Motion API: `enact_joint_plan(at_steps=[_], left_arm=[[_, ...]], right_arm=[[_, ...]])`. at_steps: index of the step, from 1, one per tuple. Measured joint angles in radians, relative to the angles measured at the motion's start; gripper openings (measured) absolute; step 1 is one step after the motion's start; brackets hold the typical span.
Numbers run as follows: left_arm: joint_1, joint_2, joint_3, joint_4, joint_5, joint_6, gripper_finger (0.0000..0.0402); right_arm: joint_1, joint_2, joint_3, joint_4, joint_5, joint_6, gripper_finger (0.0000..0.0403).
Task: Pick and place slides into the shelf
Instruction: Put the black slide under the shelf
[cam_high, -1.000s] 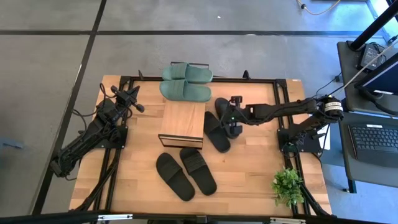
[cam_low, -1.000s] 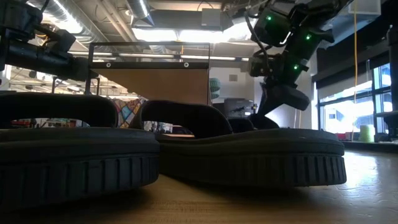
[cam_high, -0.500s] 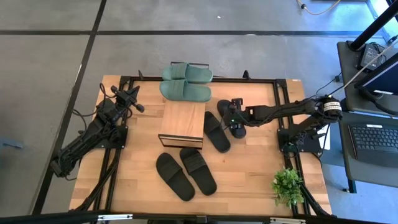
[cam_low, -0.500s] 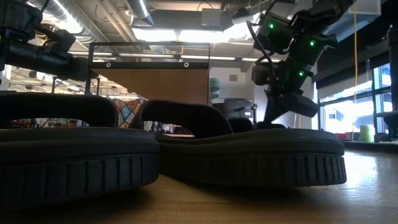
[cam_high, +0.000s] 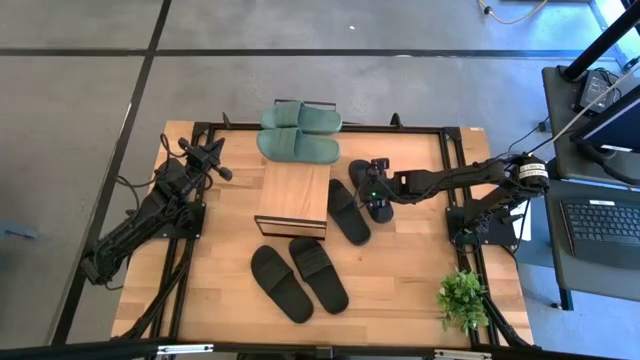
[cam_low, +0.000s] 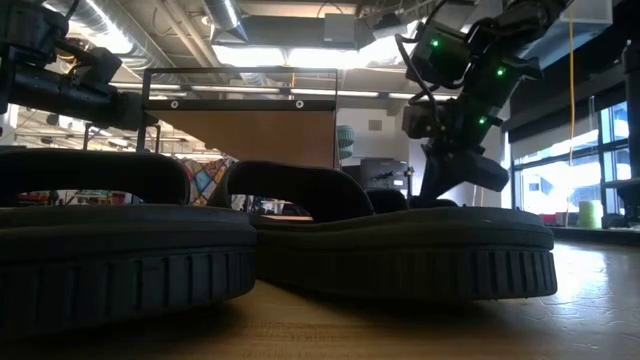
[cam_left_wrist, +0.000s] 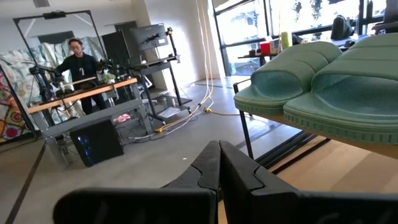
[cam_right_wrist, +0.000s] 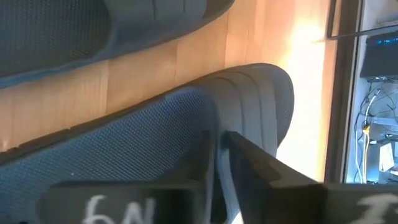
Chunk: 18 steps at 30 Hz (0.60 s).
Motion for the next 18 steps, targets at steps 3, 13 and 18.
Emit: enact_joint_plan(at_steps=[3,13,18], left_arm=[[0.000,0.000,0.000,0.000,0.000,0.001,0.0000],[0.000,0.000,0.000,0.000,0.000,0.002,0.0000],[0.000,0.000,0.000,0.000,0.000,0.002,0.0000]], right_arm=[[0.009,0.000,0.000,-0.001,0.000,0.000,0.0106],[0.050,0.000,0.000,-0.008,0.019,0.000,0.0233],[0.058,0.000,0.000,-0.006,0.019,0.018,0.0253]])
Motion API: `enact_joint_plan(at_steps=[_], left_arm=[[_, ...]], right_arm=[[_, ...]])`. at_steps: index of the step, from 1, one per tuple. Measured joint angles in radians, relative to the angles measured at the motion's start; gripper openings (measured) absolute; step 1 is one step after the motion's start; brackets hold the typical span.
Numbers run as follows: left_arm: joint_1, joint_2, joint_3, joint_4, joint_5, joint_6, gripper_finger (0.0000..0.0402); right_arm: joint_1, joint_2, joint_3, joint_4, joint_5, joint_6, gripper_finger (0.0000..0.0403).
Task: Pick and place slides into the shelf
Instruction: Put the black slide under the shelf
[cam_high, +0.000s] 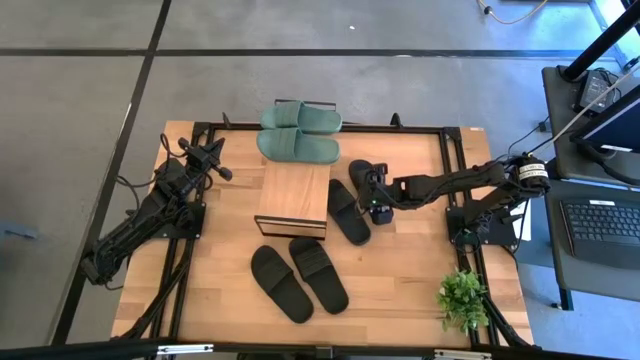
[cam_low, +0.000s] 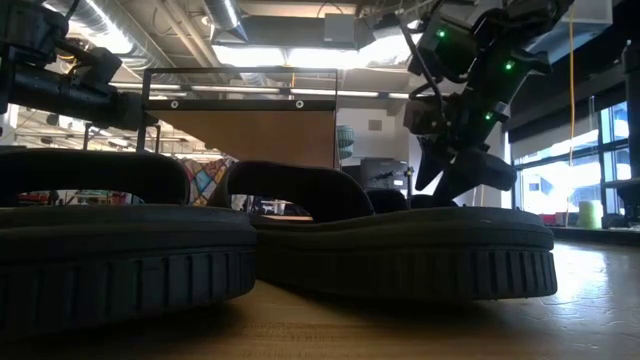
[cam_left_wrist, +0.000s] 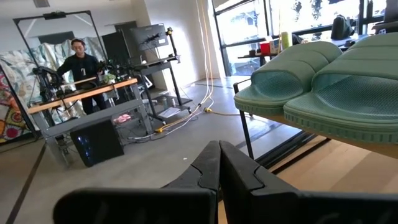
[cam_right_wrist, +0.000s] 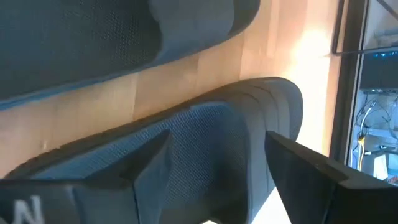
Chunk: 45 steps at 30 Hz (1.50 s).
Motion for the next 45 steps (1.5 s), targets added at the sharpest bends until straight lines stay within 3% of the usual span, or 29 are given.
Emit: enact_joint_plan(at_steps=[11,21,25,33,38,45], left_arm=[[0.000,0.000,0.000,0.000,0.000,0.000,0.0000],[0.000,0.000,0.000,0.000,0.000,0.000,0.0000],[0.000,0.000,0.000,0.000,0.000,0.000,0.0000],[0.000,0.000,0.000,0.000,0.000,0.000,0.0000],[0.000,0.000,0.000,0.000,0.000,0.000,0.0000],[0.000,0.000,0.000,0.000,0.000,0.000,0.0000]], right_arm=[[-0.057,0.010,0.000,0.043,0.026,-0.022,0.0237],[-0.117,0.122,0.000,0.140,0.093,-0.076,0.0198],[-0.117,0.132,0.000,0.145,0.102,-0.078,0.0153],[-0.116,0.132,0.000,0.152,0.124,-0.072,0.0017],[-0.124,0.132,0.033,0.176,0.182,-0.084,0.0016],[-0.162,0.132,0.099,0.204,0.121,-0.306,0.0016]])
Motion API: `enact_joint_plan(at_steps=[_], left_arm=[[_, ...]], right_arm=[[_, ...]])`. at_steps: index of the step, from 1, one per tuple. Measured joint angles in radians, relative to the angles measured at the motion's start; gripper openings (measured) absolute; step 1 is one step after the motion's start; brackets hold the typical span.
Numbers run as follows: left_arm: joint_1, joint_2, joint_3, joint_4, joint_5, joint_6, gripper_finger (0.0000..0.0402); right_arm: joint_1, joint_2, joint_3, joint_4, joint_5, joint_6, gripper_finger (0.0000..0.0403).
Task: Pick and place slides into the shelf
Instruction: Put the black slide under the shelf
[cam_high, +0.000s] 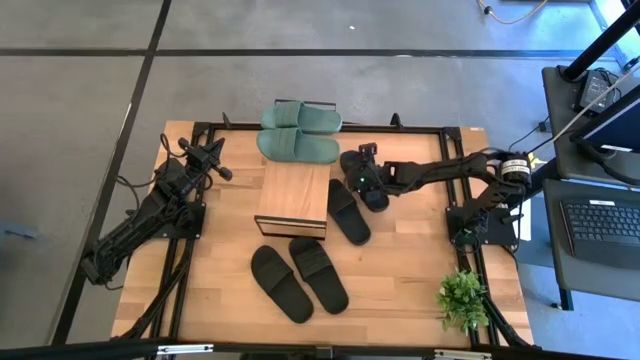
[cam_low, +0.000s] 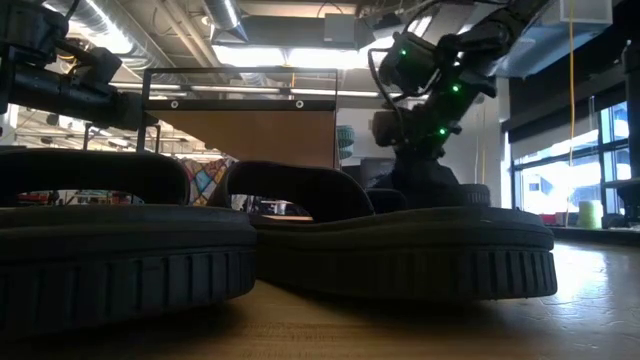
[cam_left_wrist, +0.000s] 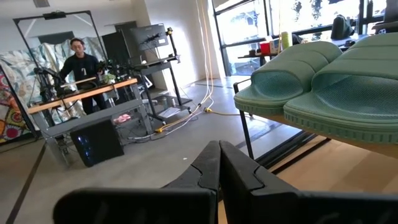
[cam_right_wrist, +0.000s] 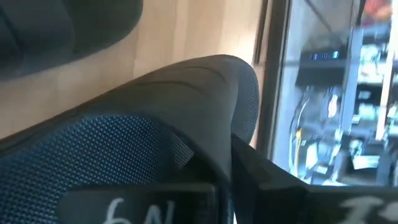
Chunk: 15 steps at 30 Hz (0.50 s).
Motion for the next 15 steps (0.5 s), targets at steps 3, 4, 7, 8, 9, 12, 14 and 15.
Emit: enact_joint_plan(at_steps=[3,4,7,8,9,12,14,15], left_arm=[[0.000,0.000,0.000,0.000,0.000,0.000,0.0000],[0.000,0.000,0.000,0.000,0.000,0.000,0.0000],[0.000,0.000,0.000,0.000,0.000,0.000,0.0000],[0.000,0.000,0.000,0.000,0.000,0.000,0.0000],[0.000,0.000,0.000,0.000,0.000,0.000,0.0000],[0.000,0.000,0.000,0.000,0.000,0.000,0.0000],[0.000,0.000,0.000,0.000,0.000,0.001,0.0000],[0.000,0.000,0.000,0.000,0.000,0.001,0.0000]], right_arm=[[-0.028,0.000,0.005,0.052,-0.055,-0.117,0.0016],[-0.039,0.000,0.005,0.072,-0.080,-0.149,0.0016],[-0.072,0.000,0.005,0.137,-0.140,-0.250,0.0016],[-0.083,0.000,0.005,0.153,-0.152,-0.286,0.0015],[-0.094,0.000,0.005,0.165,-0.159,-0.327,0.0015],[-0.130,0.000,0.005,0.185,-0.208,-0.421,0.0015],[-0.154,0.000,0.005,0.182,-0.237,-0.456,0.0015],[-0.165,0.000,0.005,0.179,-0.245,-0.474,0.0015]])
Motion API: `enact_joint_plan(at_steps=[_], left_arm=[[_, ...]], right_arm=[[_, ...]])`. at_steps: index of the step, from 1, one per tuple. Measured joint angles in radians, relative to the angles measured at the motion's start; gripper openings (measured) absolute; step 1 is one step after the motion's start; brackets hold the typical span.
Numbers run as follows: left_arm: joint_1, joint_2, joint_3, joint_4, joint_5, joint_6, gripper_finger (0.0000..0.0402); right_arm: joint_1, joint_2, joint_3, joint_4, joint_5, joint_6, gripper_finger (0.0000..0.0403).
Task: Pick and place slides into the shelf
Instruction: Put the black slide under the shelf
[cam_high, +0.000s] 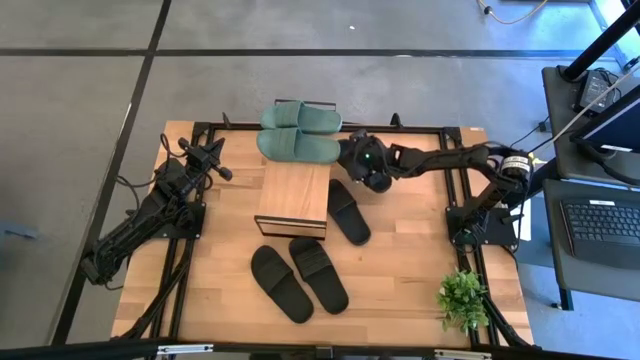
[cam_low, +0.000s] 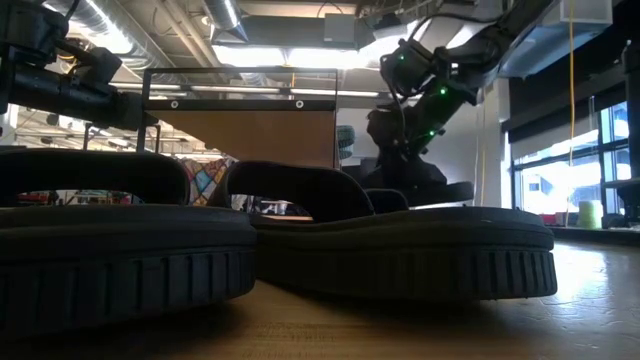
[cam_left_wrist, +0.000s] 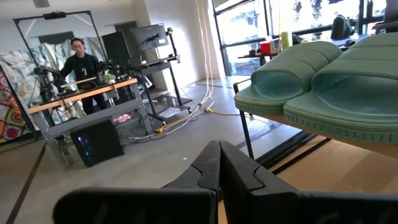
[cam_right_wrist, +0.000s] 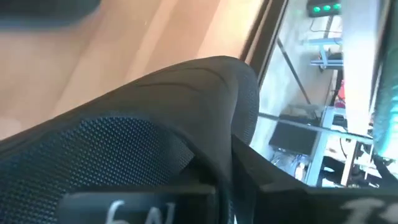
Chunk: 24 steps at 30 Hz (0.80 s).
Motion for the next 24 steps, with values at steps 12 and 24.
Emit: enact_joint_plan(at_steps=[12,24], left_arm=[[0.000,0.000,0.000,0.001,0.000,0.009,0.0000],[0.000,0.000,0.000,0.000,0.000,0.009,0.0000]], right_arm=[[-0.133,0.000,-0.009,0.016,-0.178,-0.103,0.0015],[-0.175,0.062,-0.036,0.083,-0.285,-0.166,0.0015]])
